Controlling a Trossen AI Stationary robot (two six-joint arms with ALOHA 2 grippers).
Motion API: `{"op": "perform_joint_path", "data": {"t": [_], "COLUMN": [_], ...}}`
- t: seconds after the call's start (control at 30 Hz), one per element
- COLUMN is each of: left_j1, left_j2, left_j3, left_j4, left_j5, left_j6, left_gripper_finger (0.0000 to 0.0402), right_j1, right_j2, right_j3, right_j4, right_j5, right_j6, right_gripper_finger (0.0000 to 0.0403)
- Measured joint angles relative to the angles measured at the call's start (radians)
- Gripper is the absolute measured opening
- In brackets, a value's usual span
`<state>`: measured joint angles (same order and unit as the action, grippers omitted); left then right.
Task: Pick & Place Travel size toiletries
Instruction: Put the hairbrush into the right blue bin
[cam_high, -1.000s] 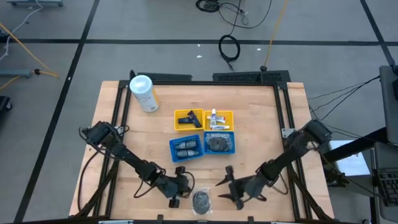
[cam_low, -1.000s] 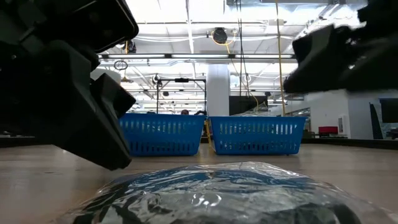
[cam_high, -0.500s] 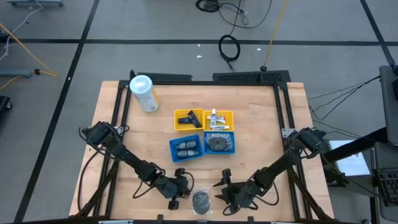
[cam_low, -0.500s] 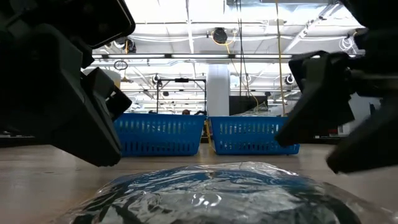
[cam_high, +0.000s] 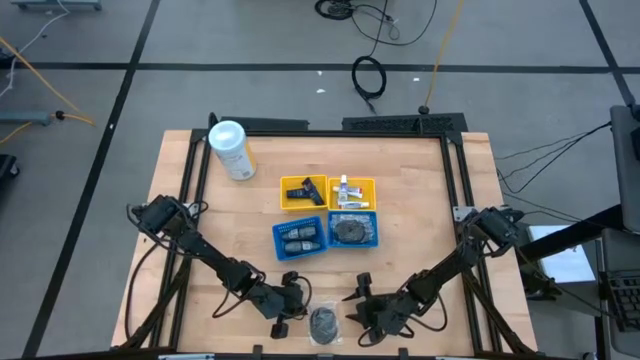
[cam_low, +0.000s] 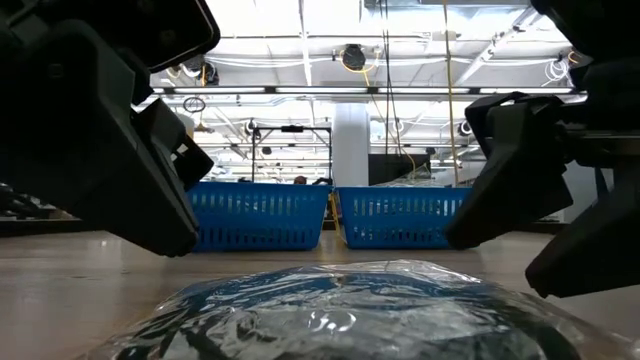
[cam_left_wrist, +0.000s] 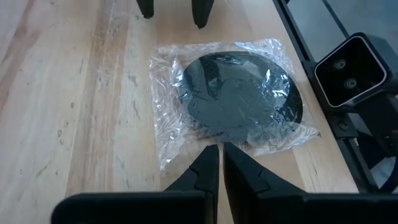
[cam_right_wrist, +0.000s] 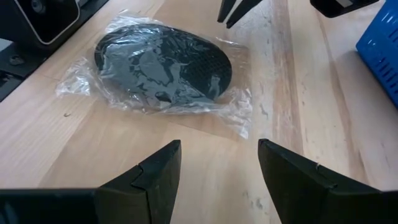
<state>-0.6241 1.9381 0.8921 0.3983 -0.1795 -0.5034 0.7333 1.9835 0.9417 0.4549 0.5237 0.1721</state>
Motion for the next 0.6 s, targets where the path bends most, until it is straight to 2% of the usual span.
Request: {"op": "perform_joint_path", "data": {"t": [0.3, 0.47, 0.6], "left_j1": [0.000, 0.000, 0.000], "left_j2": [0.000, 0.000, 0.000], "left_j3": [0.000, 0.000, 0.000], "left_j4": [0.000, 0.003, 0.016], "left_j5": [-0.001, -0.003, -0.004], "left_j6": [0.000, -0.004, -0.004], "left_gripper_finger": [0.0021, 0.0021, 0.0021], "right_j1": [-0.001, -0.002, -0.014], "right_j2": [0.006, 0.082, 0.141], "right_j3": [0.000, 0.017, 0.080], "right_j4": [0.015, 0.117, 0.124], "right_j5": [0.000, 0.003, 0.002], "right_j6": [0.012, -0.001, -0.027], "right_gripper_finger": [0.0210, 0.0210, 0.0210]}}
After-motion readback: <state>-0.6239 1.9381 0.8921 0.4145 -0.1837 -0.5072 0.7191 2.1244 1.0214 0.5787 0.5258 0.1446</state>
